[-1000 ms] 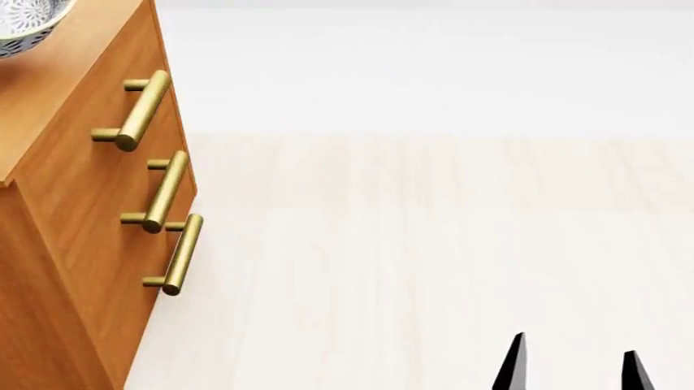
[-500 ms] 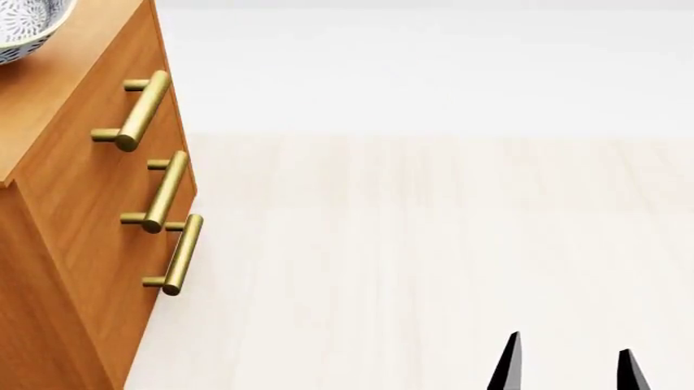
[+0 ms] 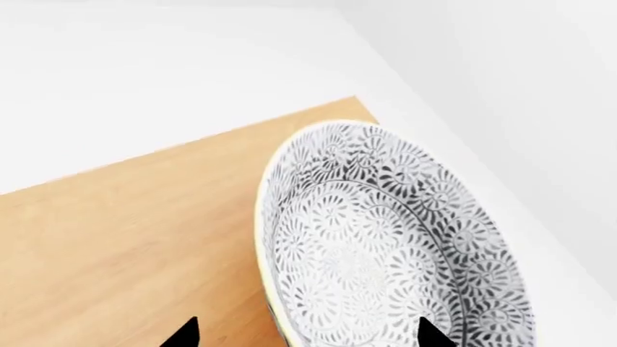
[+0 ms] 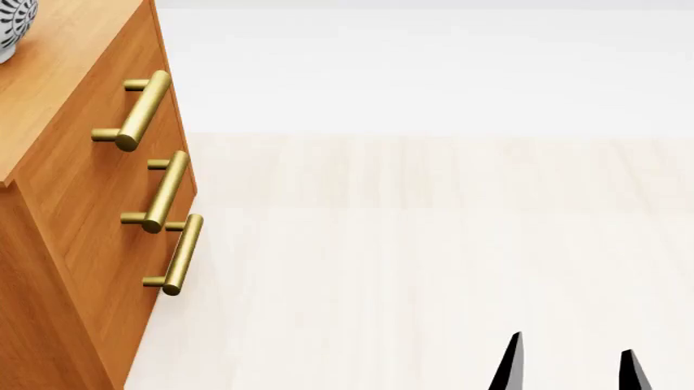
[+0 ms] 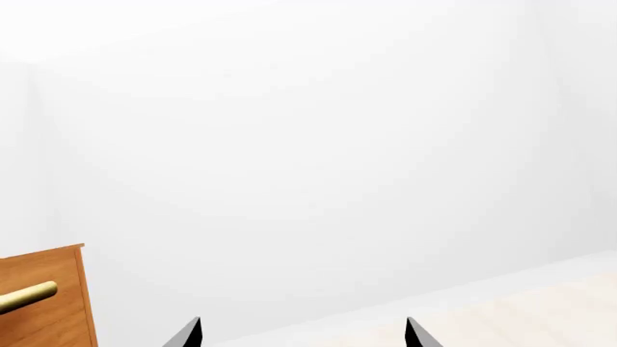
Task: Put the bowl on top of the cabinet.
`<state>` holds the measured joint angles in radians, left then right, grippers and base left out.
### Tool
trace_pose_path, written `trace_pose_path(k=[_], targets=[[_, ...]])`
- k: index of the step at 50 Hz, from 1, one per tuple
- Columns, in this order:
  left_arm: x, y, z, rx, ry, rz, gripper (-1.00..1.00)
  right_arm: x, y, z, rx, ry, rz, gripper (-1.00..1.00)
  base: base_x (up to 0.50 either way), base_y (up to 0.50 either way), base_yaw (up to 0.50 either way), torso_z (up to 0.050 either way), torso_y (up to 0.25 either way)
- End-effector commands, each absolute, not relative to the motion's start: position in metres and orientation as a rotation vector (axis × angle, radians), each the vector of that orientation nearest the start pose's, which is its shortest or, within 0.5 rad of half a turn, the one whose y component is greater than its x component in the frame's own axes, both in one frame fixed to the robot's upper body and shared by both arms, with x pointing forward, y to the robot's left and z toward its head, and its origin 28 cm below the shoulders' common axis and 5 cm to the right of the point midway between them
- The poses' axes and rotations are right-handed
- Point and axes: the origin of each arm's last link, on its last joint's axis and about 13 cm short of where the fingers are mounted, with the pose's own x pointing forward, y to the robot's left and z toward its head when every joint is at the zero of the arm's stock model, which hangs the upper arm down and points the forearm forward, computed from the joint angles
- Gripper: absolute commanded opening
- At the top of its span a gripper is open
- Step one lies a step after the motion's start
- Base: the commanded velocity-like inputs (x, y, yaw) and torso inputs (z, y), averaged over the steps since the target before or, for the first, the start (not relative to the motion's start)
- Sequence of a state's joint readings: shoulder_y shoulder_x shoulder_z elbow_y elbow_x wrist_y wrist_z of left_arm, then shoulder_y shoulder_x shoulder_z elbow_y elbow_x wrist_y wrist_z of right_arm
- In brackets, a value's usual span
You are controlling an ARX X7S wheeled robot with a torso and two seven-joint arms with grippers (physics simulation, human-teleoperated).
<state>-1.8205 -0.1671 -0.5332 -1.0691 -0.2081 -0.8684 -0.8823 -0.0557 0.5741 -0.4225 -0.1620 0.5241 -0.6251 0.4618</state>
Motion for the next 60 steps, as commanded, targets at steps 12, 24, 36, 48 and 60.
trace_pose_path(k=[12, 24, 36, 48, 60], targets=[[0.389, 0.262, 0.409, -0.618, 0.305, 0.676, 1.00, 0.181, -0.137, 0.068, 0.237, -0.455, -0.017, 1.00, 0.00, 0.00, 0.00, 0.000, 0.000], [0.370, 0.253, 0.422, -0.569, 0.266, 0.693, 1.00, 0.172, -0.138, 0.072, 0.243, -0.476, -0.009, 1.00, 0.00, 0.00, 0.00, 0.000, 0.000], [0.345, 0.246, 0.438, -0.503, 0.207, 0.721, 1.00, 0.164, -0.137, 0.075, 0.248, -0.500, 0.006, 1.00, 0.00, 0.00, 0.00, 0.000, 0.000], [0.314, 0.229, 0.446, -0.389, 0.127, 0.699, 1.00, 0.157, -0.134, 0.076, 0.241, -0.519, 0.024, 1.00, 0.00, 0.00, 0.00, 0.000, 0.000], [0.299, 0.220, 0.451, -0.269, 0.078, 0.689, 1.00, 0.156, -0.132, 0.077, 0.238, -0.523, 0.036, 1.00, 0.00, 0.00, 0.00, 0.000, 0.000]])
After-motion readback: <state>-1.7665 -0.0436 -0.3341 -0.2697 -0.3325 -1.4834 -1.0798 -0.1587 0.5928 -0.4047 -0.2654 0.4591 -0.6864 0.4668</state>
